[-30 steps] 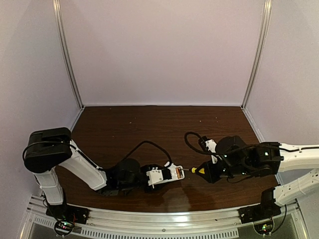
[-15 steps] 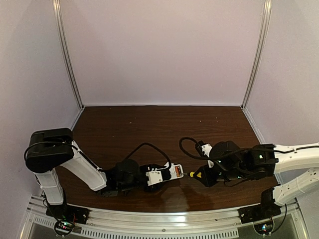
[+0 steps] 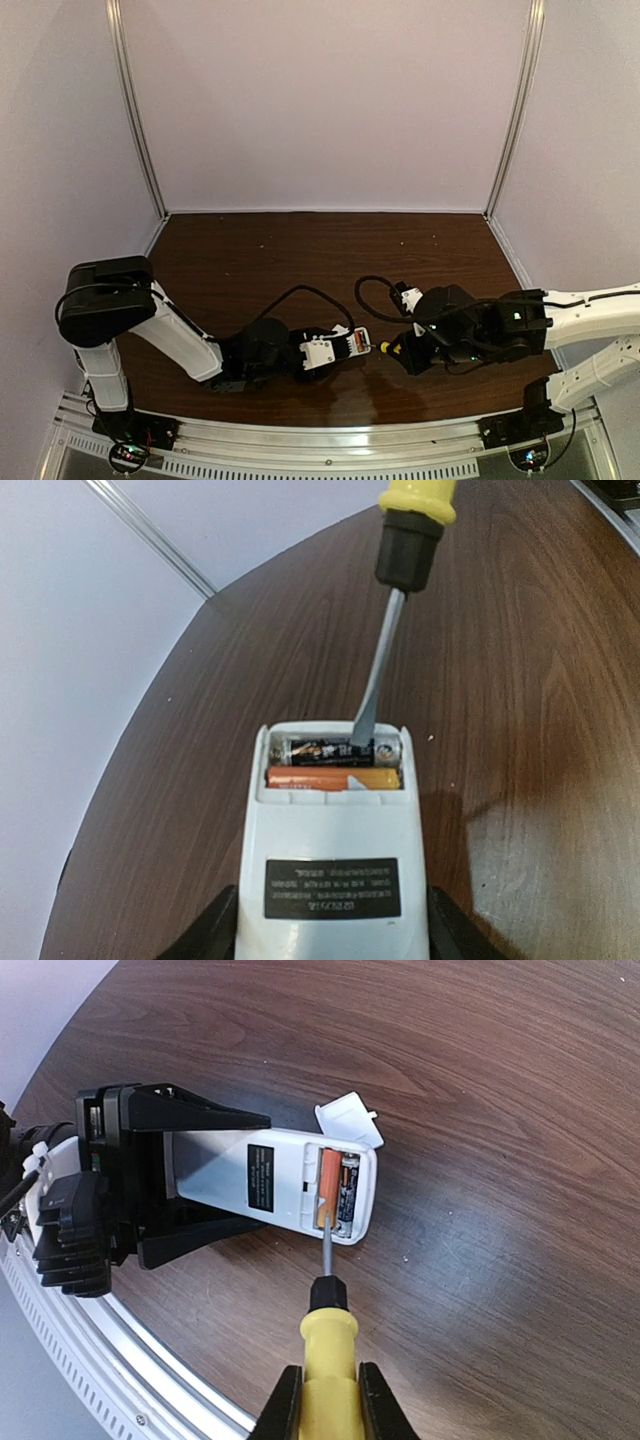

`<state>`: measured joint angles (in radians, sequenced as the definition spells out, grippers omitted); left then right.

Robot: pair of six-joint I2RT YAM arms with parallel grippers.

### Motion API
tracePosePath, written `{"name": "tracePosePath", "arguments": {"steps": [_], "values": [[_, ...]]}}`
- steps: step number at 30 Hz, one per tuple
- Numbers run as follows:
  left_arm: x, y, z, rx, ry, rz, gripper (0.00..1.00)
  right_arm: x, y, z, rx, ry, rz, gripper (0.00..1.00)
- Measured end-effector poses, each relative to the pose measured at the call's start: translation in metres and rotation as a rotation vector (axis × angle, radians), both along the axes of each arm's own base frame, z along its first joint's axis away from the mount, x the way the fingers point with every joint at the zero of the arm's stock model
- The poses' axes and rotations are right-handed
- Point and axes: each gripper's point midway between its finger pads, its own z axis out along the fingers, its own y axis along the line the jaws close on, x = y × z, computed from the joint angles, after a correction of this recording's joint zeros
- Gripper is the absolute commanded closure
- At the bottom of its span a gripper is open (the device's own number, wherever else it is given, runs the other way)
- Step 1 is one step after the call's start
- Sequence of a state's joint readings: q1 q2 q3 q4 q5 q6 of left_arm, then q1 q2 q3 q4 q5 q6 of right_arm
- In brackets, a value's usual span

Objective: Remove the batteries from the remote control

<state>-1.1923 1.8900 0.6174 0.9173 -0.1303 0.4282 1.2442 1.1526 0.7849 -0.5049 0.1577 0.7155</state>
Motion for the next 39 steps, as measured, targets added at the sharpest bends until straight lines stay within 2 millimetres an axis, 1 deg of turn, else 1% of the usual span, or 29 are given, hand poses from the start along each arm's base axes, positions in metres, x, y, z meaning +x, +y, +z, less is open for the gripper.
{"name": "tracePosePath", "arguments": {"steps": [6, 17, 24, 39], "values": [[0.004, -0.003, -0.005, 0.023, 0.003, 0.016, 1.00, 0.004, -0.001, -0.008, -0.034, -0.009, -0.018, 1.00], [0.005, -0.001, -0.011, 0.053, 0.012, 0.025, 1.00, 0.009, -0.003, -0.008, -0.042, -0.029, -0.044, 1.00], [0.006, -0.003, -0.010, 0.051, 0.015, 0.026, 1.00, 0.012, 0.000, -0.014, -0.065, -0.032, -0.052, 1.00], [0.005, -0.002, -0.013, 0.062, 0.023, 0.025, 1.00, 0.018, 0.001, -0.017, -0.083, -0.052, -0.071, 1.00]]}}
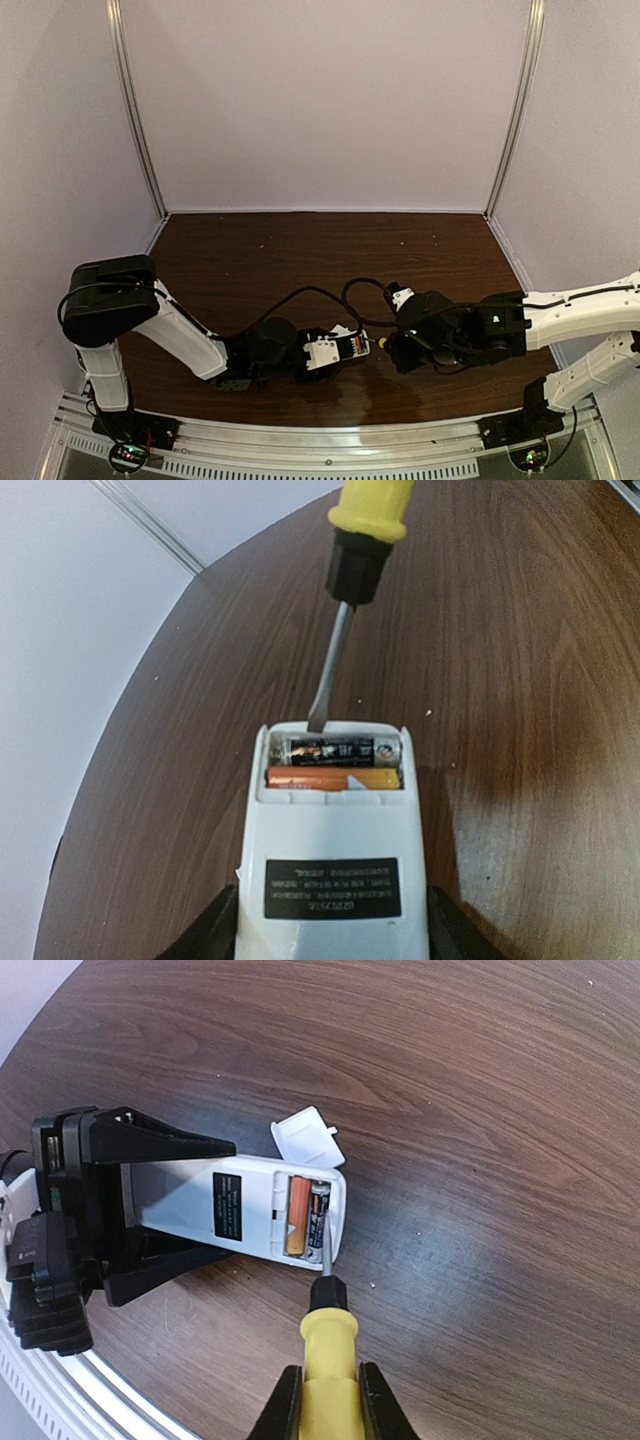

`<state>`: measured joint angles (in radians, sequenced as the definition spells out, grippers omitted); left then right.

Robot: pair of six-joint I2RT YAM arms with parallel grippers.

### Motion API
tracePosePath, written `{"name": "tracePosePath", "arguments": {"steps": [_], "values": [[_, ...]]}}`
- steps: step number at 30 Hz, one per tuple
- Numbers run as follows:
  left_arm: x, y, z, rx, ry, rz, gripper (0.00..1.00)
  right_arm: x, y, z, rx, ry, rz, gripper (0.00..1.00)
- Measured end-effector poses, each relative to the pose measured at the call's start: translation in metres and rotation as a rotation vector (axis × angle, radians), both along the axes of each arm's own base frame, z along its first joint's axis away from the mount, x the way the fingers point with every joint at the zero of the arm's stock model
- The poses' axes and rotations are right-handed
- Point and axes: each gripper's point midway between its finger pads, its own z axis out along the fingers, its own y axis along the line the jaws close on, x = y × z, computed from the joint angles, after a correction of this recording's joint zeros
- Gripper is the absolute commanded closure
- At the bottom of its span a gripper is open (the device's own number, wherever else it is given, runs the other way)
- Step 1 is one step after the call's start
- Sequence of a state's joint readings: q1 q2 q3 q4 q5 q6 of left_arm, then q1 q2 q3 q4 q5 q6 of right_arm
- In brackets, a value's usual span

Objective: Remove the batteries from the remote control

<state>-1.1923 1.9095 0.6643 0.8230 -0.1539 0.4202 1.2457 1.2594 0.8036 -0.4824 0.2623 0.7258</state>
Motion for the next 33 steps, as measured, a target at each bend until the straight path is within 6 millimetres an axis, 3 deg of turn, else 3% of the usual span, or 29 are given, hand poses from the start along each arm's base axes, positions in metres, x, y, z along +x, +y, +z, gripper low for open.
{"name": "tracePosePath", "arguments": {"steps": [33], "values": [[-0.001, 0.004, -0.012, 0.044, 0.017, 0.001, 1.00, 0.003, 0.008, -0.015, -0.061, 0.023, -0.010, 1.00]]}}
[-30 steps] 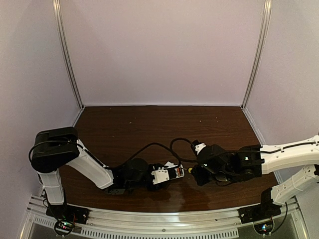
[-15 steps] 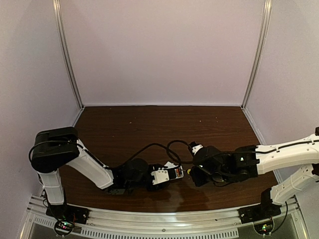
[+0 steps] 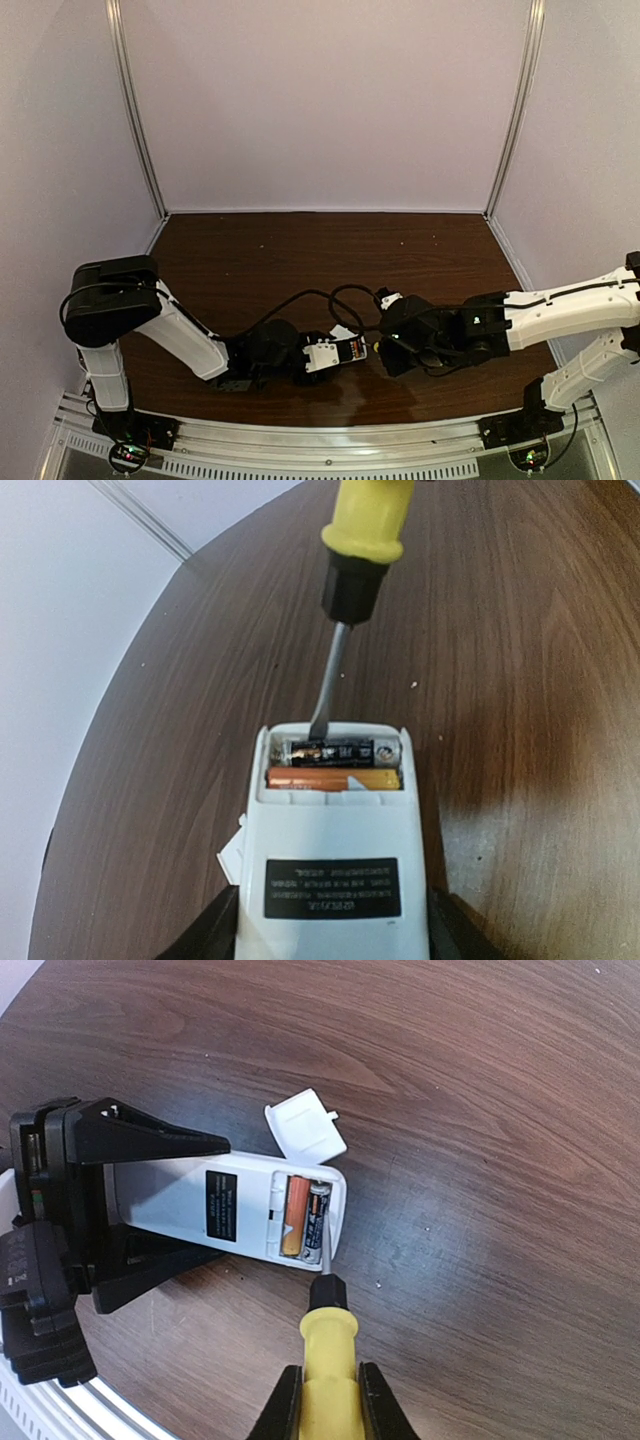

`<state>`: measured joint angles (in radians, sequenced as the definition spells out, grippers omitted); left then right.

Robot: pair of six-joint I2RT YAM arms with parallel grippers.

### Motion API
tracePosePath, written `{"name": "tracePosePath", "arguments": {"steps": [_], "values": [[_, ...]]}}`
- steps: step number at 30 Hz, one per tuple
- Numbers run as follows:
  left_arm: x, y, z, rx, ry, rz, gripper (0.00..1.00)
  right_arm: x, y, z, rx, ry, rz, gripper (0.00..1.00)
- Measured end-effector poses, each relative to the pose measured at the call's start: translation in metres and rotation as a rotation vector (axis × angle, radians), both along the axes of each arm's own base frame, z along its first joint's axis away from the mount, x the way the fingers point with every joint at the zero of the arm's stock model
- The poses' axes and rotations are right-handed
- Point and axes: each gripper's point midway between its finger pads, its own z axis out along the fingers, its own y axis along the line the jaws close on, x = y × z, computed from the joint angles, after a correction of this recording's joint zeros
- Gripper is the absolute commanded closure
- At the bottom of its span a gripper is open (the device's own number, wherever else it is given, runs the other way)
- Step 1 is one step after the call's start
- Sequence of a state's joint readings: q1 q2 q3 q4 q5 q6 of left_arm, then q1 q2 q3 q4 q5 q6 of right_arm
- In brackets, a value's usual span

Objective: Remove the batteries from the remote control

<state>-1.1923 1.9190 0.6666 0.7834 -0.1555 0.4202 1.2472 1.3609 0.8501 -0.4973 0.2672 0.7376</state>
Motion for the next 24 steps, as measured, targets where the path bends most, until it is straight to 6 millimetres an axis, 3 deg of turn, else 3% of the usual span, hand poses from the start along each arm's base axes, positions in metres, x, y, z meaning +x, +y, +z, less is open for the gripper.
{"name": "tracePosePath", "arguments": {"steps": [24], "values": [[0.006, -0.002, 0.004, -0.007, -0.016, 0.024, 1.00, -0.010, -0.001, -0.005, -0.060, 0.025, -0.014, 1.00]]}}
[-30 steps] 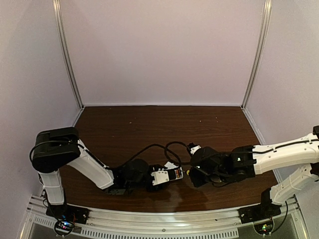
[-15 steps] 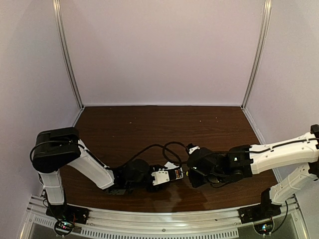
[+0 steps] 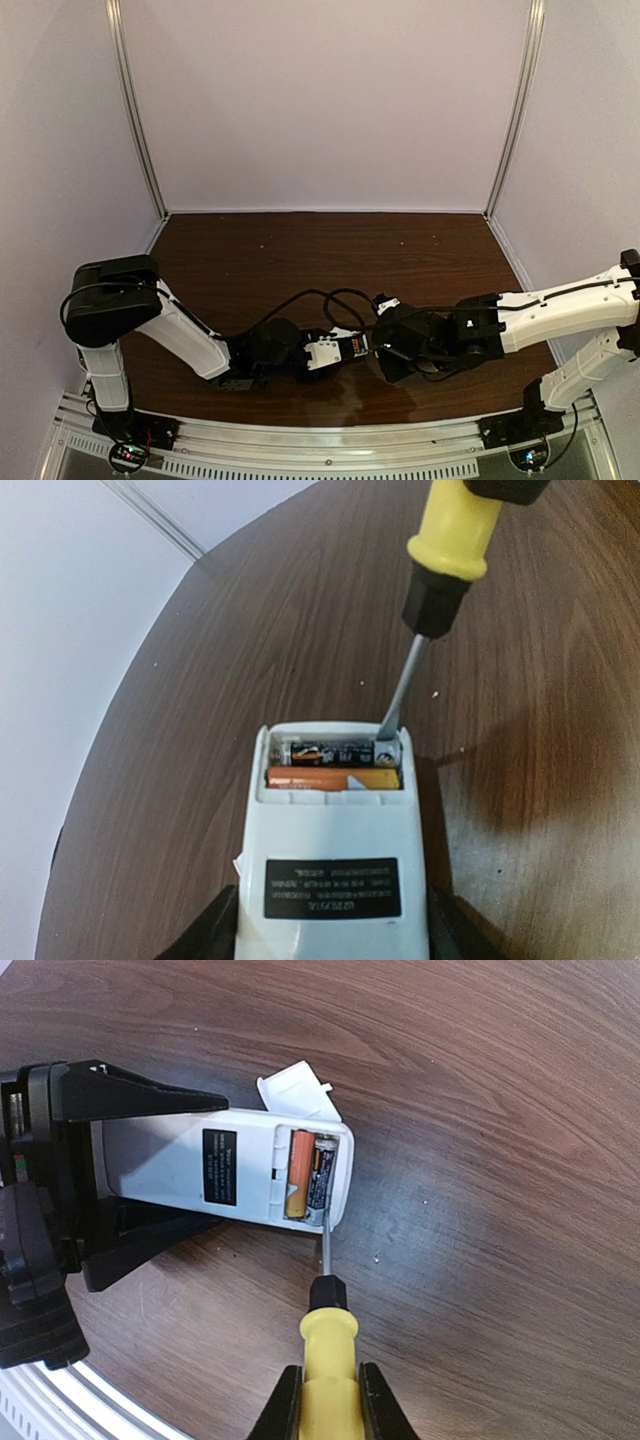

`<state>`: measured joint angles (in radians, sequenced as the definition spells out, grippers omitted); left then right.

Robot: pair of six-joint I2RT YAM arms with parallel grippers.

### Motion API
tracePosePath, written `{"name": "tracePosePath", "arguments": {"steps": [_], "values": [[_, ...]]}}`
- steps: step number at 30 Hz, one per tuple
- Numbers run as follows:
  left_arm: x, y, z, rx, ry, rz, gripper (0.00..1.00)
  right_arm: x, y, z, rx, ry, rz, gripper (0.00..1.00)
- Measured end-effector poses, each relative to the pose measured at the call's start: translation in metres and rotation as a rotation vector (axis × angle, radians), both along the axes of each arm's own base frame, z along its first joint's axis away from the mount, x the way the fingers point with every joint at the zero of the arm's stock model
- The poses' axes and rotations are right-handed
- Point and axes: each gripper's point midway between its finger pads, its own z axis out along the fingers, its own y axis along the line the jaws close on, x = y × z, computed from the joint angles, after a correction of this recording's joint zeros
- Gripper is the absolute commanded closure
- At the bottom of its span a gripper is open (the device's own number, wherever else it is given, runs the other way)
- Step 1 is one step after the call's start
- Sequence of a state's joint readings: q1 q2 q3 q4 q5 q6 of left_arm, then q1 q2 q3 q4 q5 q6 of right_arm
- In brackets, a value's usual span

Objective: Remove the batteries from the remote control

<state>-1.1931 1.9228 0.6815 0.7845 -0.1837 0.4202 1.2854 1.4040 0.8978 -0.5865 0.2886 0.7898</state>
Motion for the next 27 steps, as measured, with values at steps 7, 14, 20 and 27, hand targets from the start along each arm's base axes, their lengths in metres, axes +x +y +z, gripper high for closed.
{"name": "tracePosePath", "arguments": {"steps": [7, 14, 20, 27], "values": [[0.000, -0.001, 0.000, -0.002, 0.001, -0.003, 1.00, 0.005, 0.001, 0.004, 0.007, -0.031, -0.013, 1.00], [-0.001, -0.001, 0.000, -0.002, 0.003, -0.005, 1.00, 0.012, 0.008, 0.002, -0.014, -0.055, -0.020, 1.00], [-0.001, 0.000, -0.002, 0.005, 0.009, -0.004, 1.00, 0.013, 0.008, -0.001, -0.026, -0.057, -0.018, 1.00], [-0.001, 0.000, -0.004, 0.012, 0.013, -0.007, 1.00, 0.015, 0.009, -0.003, -0.023, -0.046, -0.001, 1.00]]}}
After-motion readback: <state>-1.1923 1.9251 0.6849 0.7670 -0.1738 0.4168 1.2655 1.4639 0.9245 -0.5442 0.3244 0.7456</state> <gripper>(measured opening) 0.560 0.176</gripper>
